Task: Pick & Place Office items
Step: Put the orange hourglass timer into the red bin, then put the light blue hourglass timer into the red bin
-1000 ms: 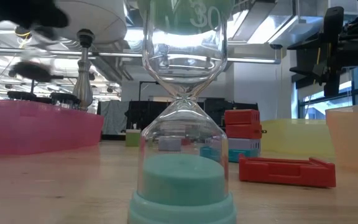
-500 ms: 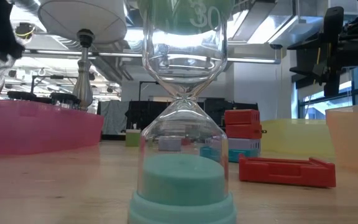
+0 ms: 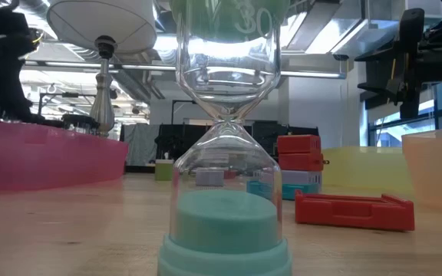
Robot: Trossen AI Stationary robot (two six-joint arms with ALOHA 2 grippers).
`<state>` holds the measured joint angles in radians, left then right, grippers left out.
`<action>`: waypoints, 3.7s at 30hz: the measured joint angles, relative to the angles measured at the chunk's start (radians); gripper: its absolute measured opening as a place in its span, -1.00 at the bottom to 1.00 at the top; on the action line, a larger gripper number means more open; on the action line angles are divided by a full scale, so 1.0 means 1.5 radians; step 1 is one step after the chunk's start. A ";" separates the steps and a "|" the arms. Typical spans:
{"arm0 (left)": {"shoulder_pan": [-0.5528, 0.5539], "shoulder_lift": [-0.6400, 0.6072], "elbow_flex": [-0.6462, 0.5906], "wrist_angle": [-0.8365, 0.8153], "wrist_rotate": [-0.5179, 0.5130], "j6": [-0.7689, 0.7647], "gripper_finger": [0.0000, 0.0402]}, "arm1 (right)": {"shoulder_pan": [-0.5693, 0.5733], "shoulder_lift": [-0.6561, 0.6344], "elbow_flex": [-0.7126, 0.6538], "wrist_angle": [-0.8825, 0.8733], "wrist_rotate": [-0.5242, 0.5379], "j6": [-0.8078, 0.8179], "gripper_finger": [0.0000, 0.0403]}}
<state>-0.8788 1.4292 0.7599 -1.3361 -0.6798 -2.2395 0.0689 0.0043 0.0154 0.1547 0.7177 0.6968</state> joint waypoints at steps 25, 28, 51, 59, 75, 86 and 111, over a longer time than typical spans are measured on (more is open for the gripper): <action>-0.001 0.000 -0.015 0.019 0.011 0.001 0.21 | 0.000 0.000 0.000 0.000 0.000 0.000 0.40; -0.001 -0.005 -0.003 0.005 0.011 0.015 0.24 | 0.000 0.000 0.000 0.000 0.000 0.000 0.40; 0.025 -0.045 0.193 -0.060 -0.236 0.176 0.41 | 0.000 0.000 0.000 0.000 0.000 0.000 0.40; 0.105 -0.044 0.215 0.266 -0.280 0.552 0.41 | 0.000 0.000 0.000 0.000 0.000 0.000 0.40; 0.212 0.062 0.216 0.923 0.027 1.299 0.41 | 0.000 0.000 0.000 0.000 0.000 0.000 0.40; 0.239 0.186 0.215 1.110 0.061 1.310 0.41 | 0.000 0.000 0.000 0.000 0.000 0.000 0.40; 0.149 0.249 0.215 1.188 0.117 1.257 0.69 | 0.000 0.000 0.000 -0.001 0.000 0.000 0.40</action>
<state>-0.6558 1.8032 1.0824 0.4460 -0.5049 -0.3546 0.0689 0.0040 0.0154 0.1539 0.7177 0.6968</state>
